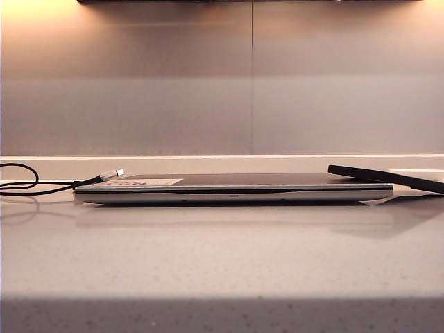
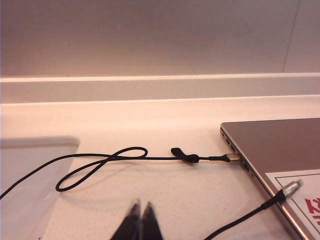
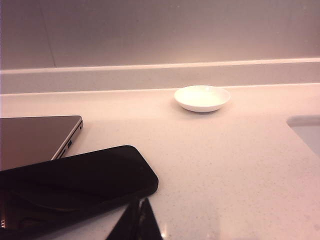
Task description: Pick up the charging cable and the phone, plug the charging cable into the charging port on the phone, and finally place them back on the table.
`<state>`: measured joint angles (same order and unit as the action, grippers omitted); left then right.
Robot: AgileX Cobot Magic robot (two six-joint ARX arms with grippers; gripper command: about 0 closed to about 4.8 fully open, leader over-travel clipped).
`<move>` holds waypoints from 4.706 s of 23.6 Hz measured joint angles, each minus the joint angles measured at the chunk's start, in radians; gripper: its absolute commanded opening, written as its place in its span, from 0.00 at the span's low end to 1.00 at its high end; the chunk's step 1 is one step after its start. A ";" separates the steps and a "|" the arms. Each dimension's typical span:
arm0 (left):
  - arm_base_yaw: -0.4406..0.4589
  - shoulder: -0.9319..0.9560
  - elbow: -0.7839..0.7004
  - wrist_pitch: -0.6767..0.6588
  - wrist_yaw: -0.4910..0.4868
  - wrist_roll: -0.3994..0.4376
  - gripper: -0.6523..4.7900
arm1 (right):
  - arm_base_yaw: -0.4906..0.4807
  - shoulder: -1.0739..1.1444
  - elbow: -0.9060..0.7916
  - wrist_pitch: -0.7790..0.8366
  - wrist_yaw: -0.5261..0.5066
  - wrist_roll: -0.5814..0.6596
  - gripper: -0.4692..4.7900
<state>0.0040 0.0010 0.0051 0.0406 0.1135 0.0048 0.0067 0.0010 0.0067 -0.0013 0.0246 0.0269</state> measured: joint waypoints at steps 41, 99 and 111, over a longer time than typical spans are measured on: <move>-0.262 0.822 0.315 0.360 0.000 0.035 0.11 | 0.583 0.571 0.616 -0.146 -0.081 -0.006 0.09; -0.293 1.287 0.315 0.552 0.000 0.335 0.51 | 0.700 0.578 0.616 -0.216 -0.025 -0.054 0.09; -0.372 1.401 0.315 0.692 -0.071 0.335 0.51 | 0.700 0.578 0.616 -0.216 -0.024 -0.054 0.09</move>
<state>-0.3679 1.4017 0.3206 0.7326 0.0425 0.3397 0.7063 0.5785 0.6231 -0.2172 0.0002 -0.0273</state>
